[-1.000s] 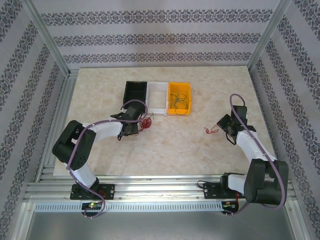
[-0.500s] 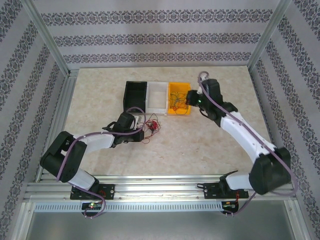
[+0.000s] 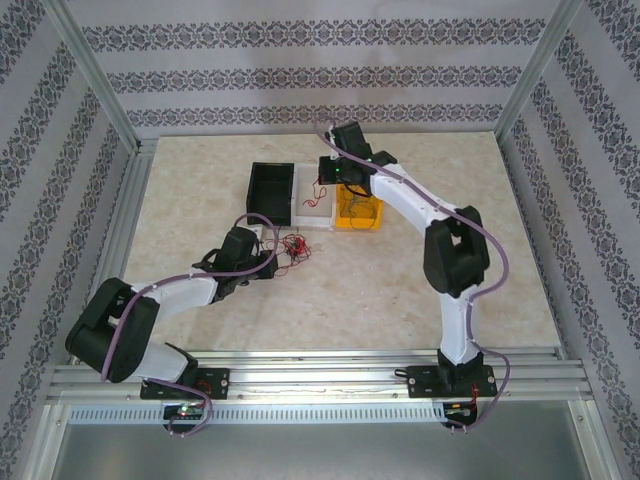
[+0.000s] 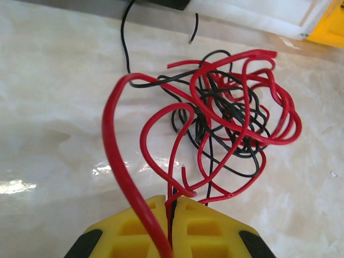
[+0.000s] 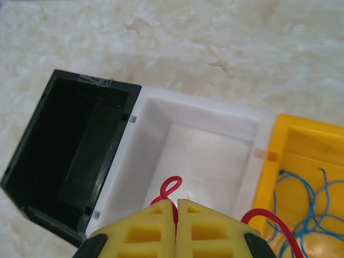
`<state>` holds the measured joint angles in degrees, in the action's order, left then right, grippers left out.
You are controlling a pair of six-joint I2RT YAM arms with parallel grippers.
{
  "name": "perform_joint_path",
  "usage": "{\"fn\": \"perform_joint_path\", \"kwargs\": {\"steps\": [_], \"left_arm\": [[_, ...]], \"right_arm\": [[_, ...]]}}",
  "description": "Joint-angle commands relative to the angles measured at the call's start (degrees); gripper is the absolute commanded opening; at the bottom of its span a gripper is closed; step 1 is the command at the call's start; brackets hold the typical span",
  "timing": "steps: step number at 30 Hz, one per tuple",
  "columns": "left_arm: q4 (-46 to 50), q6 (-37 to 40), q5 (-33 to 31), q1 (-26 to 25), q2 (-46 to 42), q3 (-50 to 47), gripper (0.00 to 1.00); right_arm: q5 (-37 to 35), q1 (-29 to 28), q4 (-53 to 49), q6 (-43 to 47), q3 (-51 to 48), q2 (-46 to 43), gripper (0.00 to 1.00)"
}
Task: Untangle the cables
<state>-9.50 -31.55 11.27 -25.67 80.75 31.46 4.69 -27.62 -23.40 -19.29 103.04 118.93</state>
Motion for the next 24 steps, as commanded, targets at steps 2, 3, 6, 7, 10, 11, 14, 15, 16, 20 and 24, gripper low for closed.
{"fn": "perform_joint_path", "kwargs": {"steps": [2, 3, 6, 7, 10, 11, 14, 15, 16, 20, 24], "left_arm": [[-0.61, -0.97, -1.45, 0.86, -1.56, -1.1, 0.0], [-0.7, -1.05, -1.03, 0.94, -1.36, -1.15, 0.0], [-1.05, -0.6, 0.85, 0.93, -0.49, -0.98, 0.0], [-1.06, -0.35, 1.67, 0.96, -0.03, -0.76, 0.0], [-0.47, 0.88, 3.99, 0.96, 1.01, 0.2, 0.0], [-0.32, 1.32, 4.64, 0.89, 1.2, 0.42, 0.0], [0.12, 3.15, 7.07, 0.93, 2.04, 1.12, 0.0], [0.47, 3.75, 7.86, 0.87, 2.42, 1.41, 0.0], [0.91, 4.4, 8.55, 0.89, 2.78, 1.77, 0.0], [1.65, 5.78, 12.81, 0.75, 4.65, 3.11, 0.0], [1.51, 6.75, 17.65, -0.77, 7.14, 4.57, 0.0]], "right_arm": [[-0.23, -1.78, -4.95, 5.23, 6.03, 5.23, 0.0], [1.01, -1.91, -5.15, 5.56, 7.3, 6.44, 0.01], [5.32, -1.67, -4.63, 5.45, 9.38, 8.46, 0.23], [6.22, -1.5, -3.94, 5.26, 9.4, 8.21, 0.39], [5.13, -0.99, -2.4, 4.7, 7.74, 5.28, 0.54], [4.84, -0.82, -1.6, 4.47, 6.31, 3.79, 0.55], [4.71, -0.34, 1.78, 3.69, -0.74, -2.52, 0.55], [4.67, -0.32, 2.62, 3.5, -3.73, -4.97, 0.55], [4.63, -0.25, 3.64, 3.15, -7.04, -7.6, 0.55], [5.66, -0.4, 5.49, 1.43, -19.93, -16.68, 0.55], [6.64, -1.58, 6.3, 0.76, -31.55, -23.91, 0.55]]}}
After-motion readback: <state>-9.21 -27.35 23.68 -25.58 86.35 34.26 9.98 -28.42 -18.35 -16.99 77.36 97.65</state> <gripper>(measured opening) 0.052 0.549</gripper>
